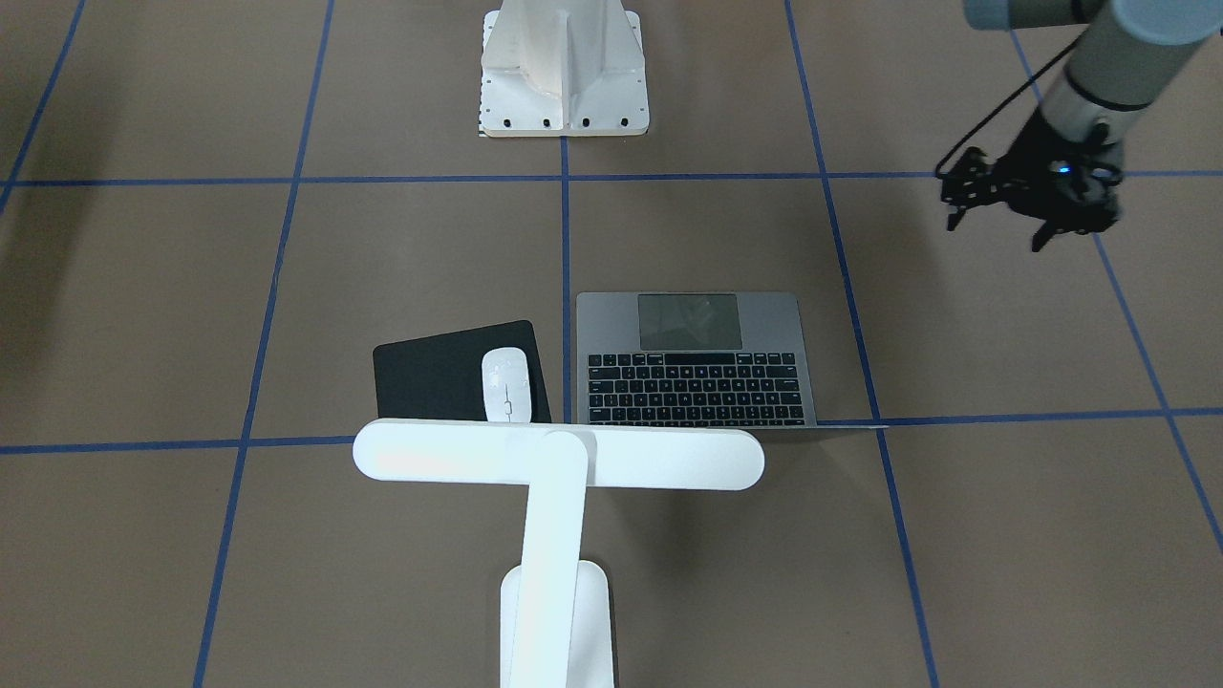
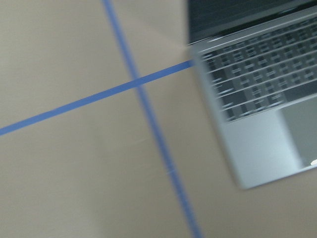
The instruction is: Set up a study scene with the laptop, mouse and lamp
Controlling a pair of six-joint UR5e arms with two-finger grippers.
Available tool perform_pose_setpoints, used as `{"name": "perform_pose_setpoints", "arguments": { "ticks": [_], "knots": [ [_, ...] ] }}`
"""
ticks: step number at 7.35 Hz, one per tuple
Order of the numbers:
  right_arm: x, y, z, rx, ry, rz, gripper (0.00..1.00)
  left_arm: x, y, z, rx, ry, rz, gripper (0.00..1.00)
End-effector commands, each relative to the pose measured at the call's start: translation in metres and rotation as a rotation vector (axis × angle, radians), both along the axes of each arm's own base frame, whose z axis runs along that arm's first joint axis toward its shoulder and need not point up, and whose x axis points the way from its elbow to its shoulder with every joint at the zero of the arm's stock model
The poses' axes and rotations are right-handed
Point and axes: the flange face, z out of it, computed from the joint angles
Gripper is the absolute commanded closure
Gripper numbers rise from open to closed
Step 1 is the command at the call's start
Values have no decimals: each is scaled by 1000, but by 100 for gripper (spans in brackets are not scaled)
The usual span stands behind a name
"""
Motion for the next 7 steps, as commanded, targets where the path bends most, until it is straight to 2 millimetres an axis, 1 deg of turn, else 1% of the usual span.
{"name": "perform_pose_setpoints", "arguments": {
  "ticks": [1, 2, 3, 4, 5, 6, 7],
  "knots": [
    [-1, -1, -1, 1, -1, 0, 0, -133, 19, 108, -91, -38, -68, 0],
    [0, -1, -1, 2, -1, 0, 0, -174, 30, 137, -104, -28, -87, 0],
    [-1, -1, -2, 3, -1, -1, 0, -201, 54, 160, -104, -30, -80, 0],
    [0, -2, -2, 6, -3, 0, 0, -219, 65, 169, -119, -31, -116, 0],
    [-1, -4, -3, 16, -1, 0, 0, -231, 69, 169, -136, 8, -155, 0],
    [-1, -4, -5, 22, -1, 0, 0, -229, 69, 160, -133, 62, -153, 0],
    [-1, -5, -5, 28, -1, -1, 0, -230, 69, 159, -125, 65, -154, 0]
  ]
}}
